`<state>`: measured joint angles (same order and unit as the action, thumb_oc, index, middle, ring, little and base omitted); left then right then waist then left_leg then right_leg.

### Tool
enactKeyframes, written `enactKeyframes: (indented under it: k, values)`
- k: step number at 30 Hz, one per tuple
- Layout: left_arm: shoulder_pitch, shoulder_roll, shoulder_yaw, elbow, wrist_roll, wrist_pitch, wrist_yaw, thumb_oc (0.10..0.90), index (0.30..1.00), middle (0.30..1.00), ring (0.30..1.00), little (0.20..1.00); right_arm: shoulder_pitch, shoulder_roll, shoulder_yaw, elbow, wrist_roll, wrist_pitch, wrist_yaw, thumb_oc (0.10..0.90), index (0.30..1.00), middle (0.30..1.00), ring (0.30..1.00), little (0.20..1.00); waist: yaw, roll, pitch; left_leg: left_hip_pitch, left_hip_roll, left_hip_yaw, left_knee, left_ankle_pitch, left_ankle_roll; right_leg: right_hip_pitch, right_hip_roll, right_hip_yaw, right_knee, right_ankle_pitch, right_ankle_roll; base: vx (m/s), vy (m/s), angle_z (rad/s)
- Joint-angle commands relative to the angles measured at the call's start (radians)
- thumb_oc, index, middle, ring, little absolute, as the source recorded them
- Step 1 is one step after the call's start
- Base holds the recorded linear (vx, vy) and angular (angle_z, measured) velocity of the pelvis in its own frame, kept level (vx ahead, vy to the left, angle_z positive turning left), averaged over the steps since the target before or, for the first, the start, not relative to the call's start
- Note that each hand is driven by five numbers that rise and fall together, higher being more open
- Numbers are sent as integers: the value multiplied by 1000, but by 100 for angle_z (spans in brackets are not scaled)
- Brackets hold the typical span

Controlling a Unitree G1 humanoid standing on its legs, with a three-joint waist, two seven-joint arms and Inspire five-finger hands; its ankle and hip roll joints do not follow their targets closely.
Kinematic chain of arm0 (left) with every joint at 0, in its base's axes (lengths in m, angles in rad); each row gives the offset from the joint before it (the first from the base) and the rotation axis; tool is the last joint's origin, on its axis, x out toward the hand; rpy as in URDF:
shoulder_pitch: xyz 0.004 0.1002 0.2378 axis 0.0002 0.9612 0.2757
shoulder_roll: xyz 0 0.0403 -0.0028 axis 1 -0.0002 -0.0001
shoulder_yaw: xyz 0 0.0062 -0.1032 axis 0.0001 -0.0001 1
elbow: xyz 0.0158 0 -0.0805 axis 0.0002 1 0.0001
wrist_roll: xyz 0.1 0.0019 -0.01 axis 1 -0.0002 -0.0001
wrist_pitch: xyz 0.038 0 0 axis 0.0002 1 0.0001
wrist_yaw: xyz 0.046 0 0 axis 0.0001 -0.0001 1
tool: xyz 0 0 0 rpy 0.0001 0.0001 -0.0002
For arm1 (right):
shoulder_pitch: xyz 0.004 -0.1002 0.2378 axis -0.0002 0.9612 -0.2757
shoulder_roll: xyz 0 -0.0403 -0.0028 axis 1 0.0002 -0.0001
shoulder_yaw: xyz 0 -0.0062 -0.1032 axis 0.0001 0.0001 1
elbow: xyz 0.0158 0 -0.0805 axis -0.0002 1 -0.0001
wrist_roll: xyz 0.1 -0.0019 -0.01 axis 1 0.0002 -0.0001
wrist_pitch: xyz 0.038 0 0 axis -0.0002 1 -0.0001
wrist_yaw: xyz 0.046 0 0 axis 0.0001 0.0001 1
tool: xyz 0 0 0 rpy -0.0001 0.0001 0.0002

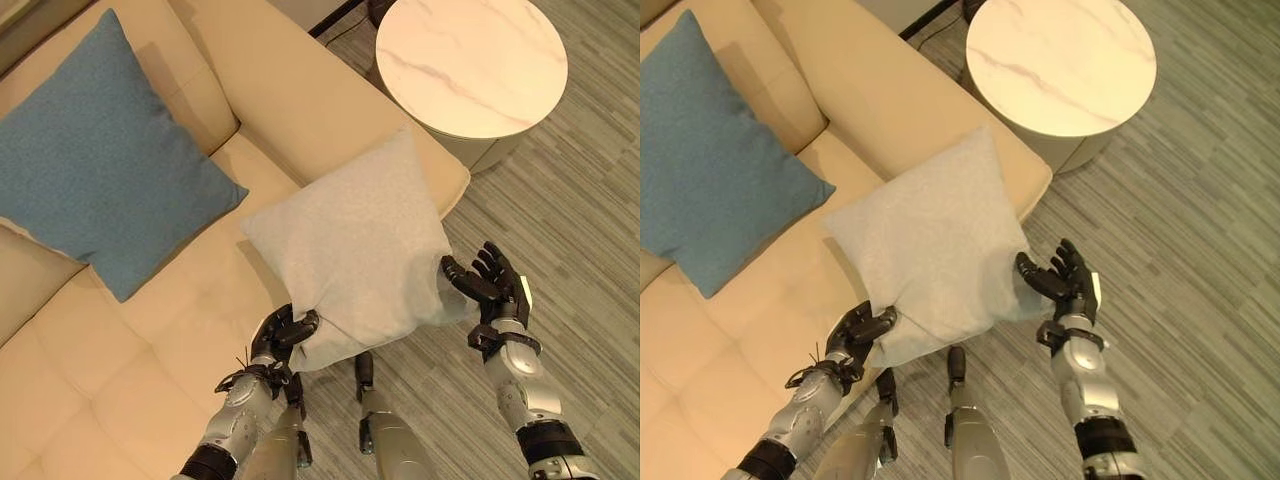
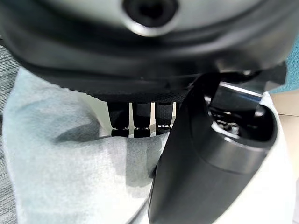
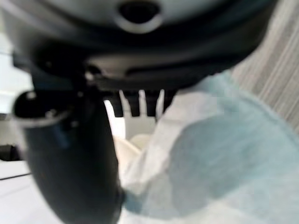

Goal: Pick up all the scattered cushions and arrange them neatly on the sofa.

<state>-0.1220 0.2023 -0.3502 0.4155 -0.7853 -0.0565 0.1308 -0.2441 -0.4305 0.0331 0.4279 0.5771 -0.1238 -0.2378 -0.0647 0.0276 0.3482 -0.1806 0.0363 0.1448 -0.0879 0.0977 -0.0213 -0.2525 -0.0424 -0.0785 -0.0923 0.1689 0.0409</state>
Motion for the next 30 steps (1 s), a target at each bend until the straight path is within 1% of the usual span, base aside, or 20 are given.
enactKeyframes:
  k: [1, 2, 6, 7, 8, 9, 11, 12, 15, 17, 19, 20, 24, 26, 27, 29, 30]
  values:
    - [-27, -10, -60, -112, -11, -47, -98, 400, 300, 300, 300, 300, -86, 7, 62, -12, -1, -66, 93, 800, 900, 900, 900, 900, 38, -37, -98, -35, -44, -41, 44, -66, -1, 26, -23, -31, 17, -99, 68, -22, -13, 4]
    - [-27, -10, -59, -112, -11, -47, -98, 400, 300, 300, 300, 300, -87, 7, 63, -11, -1, -66, 93, 800, 900, 900, 900, 900, 37, -37, -98, -35, -44, -42, 44, -66, -1, 26, -23, -31, 17, -99, 67, -22, -14, 6]
    - [-40, -11, -52, -112, -14, -54, -108, 400, 300, 300, 300, 300, -89, 6, 165, 13, -72, -24, 159, 800, 900, 900, 900, 900, 46, -40, -92, -38, -43, -44, 46, -61, -4, 25, -23, -36, 18, -98, 66, -21, -9, 10]
    - [-42, -11, -51, -114, -14, -56, -111, 400, 300, 300, 300, 300, -89, 1, 208, 21, -107, -8, 184, 800, 900, 900, 900, 900, 51, -42, -86, -36, -41, -45, 48, -61, -5, 29, -23, -38, 18, -99, 66, -13, -8, 6]
    - [-43, -11, -51, -114, -14, -56, -111, 400, 300, 300, 300, 300, -89, 1, 208, 21, -107, -8, 184, 800, 900, 900, 900, 900, 50, -42, -88, -40, -42, -45, 48, -59, -5, 25, -24, -39, 18, -98, 66, -10, -8, 8]
    - [-48, -12, -47, -109, -11, -58, -115, 400, 300, 300, 300, 300, -90, -3, 246, 35, -151, 8, 206, 800, 900, 900, 900, 900, 54, -43, -83, -37, -41, -46, 49, -59, -7, 30, -23, -41, 19, -100, 66, -10, -4, 8]
    - [-49, -10, -46, -110, -9, -60, -115, 400, 300, 300, 300, 300, -88, -4, 264, 33, -174, 14, 214, 555, 533, 533, 533, 533, 56, -43, -82, -37, -41, -47, 49, -58, -7, 30, -23, -42, 19, -101, 66, -5, -2, 10]
    - [-51, -11, -44, -110, -8, -59, -115, 400, 300, 300, 300, 300, -86, -5, 275, 30, -195, 20, 219, 400, 300, 300, 300, 300, 56, -45, -84, -42, -41, -48, 48, -55, -7, 26, -23, -44, 20, -100, 66, -2, 2, 4]
    - [-52, -8, -38, -108, -3, -60, -114, 400, 300, 300, 300, 300, -66, 1, 287, 15, -224, 29, 229, 400, 300, 300, 300, 300, 58, -48, -83, -36, -40, -51, 47, -54, -7, 32, -23, -46, 21, -102, 65, 4, -1, 3]
    - [-52, -8, -30, -110, 0, -61, -109, 400, 300, 300, 300, 300, -45, 11, 275, -10, -229, 29, 223, 400, 300, 300, 300, 300, 58, -49, -83, -30, -40, -53, 45, -55, -8, 40, -23, -49, 21, -105, 66, 23, -6, 11]
    - [-37, -7, -2, -118, 8, -60, -100, 400, 300, 300, 300, 300, 18, 25, 222, -89, -232, 20, 211, 400, 300, 300, 300, 300, 53, -52, -96, -12, -36, -54, 43, -59, -8, 58, -23, -52, 27, -117, 67, 44, -11, 10]
    - [-37, -7, -3, -118, 8, -60, -100, 400, 300, 300, 300, 300, 19, 25, 222, -90, -232, 21, 211, 400, 300, 300, 300, 300, 53, -52, -96, -11, -36, -54, 43, -59, -8, 58, -23, -52, 27, -117, 67, 40, -7, 8]
    - [-1, -7, 31, -148, 2, -61, -90, 400, 300, 300, 300, 300, 99, 44, 146, -171, -209, 1, 199, 400, 300, 300, 300, 300, 46, -53, -114, 19, -33, -58, 38, -69, -7, 86, -21, -57, 35, -136, 66, 46, -12, 5]
    - [35, -20, 53, -182, -34, -69, -69, 400, 300, 300, 300, 300, 165, 95, 98, -209, -169, -23, 179, 400, 300, 300, 300, 300, 39, -51, -124, 51, -30, -62, 37, -77, -9, 115, -19, -62, 47, -154, 64, 59, -20, 5]
    - [36, -19, 52, -183, -34, -69, -69, 400, 300, 300, 300, 300, 166, 95, 98, -210, -169, -23, 179, 400, 300, 300, 300, 300, 39, -51, -124, 53, -29, -62, 36, -77, -9, 116, -19, -62, 47, -154, 64, 49, -22, 3]
    - [84, -30, 64, -219, -68, -77, -51, 400, 300, 300, 300, 300, 234, 137, 77, -250, -146, -44, 166, 400, 300, 300, 300, 300, 34, -43, -135, 85, -24, -65, 32, -81, -12, 137, -16, -76, 69, -176, 62, 41, -24, 2]
    - [85, -30, 64, -219, -68, -77, -50, 400, 300, 300, 300, 300, 236, 137, 77, -251, -146, -44, 166, 400, 300, 300, 300, 300, 34, -43, -135, 86, -24, -65, 31, -81, -12, 138, -16, -76, 69, -176, 62, 21, -38, 7]
